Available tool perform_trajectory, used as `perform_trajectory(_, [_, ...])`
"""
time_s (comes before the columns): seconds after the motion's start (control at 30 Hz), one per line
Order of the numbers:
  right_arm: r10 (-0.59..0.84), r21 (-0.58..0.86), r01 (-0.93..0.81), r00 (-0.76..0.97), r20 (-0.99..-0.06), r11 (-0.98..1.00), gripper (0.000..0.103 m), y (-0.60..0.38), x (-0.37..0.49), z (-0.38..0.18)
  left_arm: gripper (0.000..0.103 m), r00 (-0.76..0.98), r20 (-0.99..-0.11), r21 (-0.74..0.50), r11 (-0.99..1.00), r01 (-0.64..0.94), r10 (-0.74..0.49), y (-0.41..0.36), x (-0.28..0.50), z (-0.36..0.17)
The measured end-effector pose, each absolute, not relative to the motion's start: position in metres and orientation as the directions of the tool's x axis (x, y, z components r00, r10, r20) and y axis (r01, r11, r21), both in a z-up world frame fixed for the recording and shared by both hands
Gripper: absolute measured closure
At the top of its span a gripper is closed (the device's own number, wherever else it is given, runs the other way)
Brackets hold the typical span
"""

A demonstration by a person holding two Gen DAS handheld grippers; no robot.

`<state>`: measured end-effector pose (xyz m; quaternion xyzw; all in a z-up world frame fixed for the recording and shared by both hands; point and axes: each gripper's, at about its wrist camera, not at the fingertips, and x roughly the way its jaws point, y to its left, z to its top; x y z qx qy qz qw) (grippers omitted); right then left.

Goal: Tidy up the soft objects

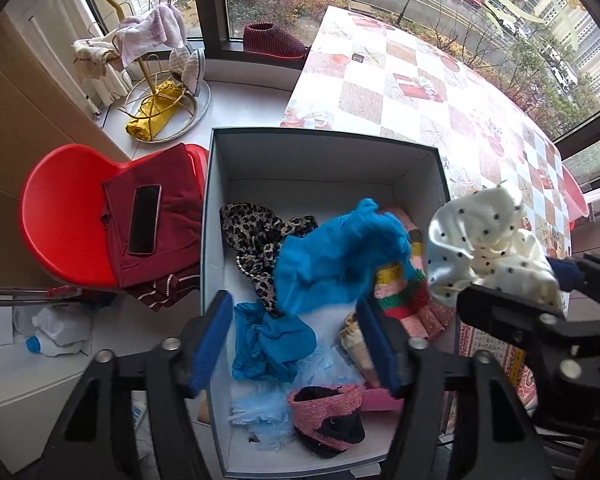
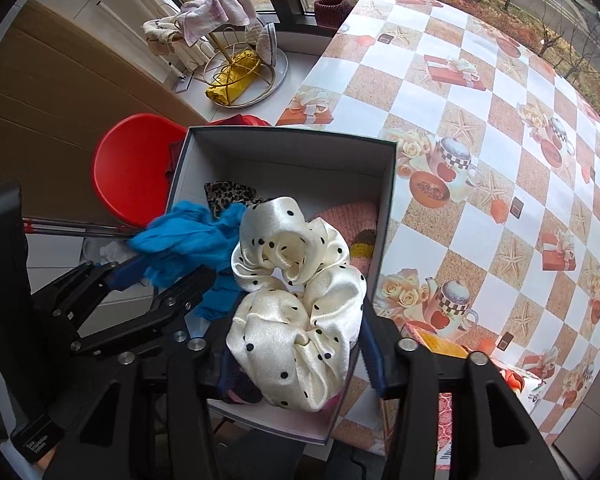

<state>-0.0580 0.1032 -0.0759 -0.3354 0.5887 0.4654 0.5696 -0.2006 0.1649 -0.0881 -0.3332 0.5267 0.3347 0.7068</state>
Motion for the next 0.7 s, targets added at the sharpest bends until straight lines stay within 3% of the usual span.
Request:
perform_trajectory(0.03, [0.14,0.174,-0.92,-0.132,-0.981,0.351,0.005,0.102,-0.055,-0.074,0.025,0.221,-0.965,-0.106,0.558,-0.823,0.143,0.164,-0.202,-0.085])
perform_trajectory(0.07, [0.149,0.182,-0.914,-0.135,-0.979,0.362,0.001,0.101,-0.052,-0.072,0.024,0.22,-0.961,-0.09,0.565,-0.82,0.166,0.163,-0.203,-0.081])
perform_trajectory(0.3, [0.201,0.203,-0.907,-0.135,-0.97,0.369,0.001,0.095,-0.048,-0.052,0.023,0.292,-0.899,-0.061,0.569,-0.82,0.325,0.149,-0.214,-0.029])
perform_trajectory(0.43, [0.233,0.217,-0.906,-0.137,-0.963,0.364,0.001,0.087,-0.051,-0.036,0.018,0.294,-0.934,-0.131,0.568,-0.813,0.205,0.158,-0.215,-0.03])
perform_trajectory(0.7, [0.205,0.197,-0.921,-0.133,-0.97,0.335,0.001,0.073,-0.066,-0.028,0.018,0.245,-0.96,-0.131,0.56,-0.818,0.133,0.143,-0.228,-0.037])
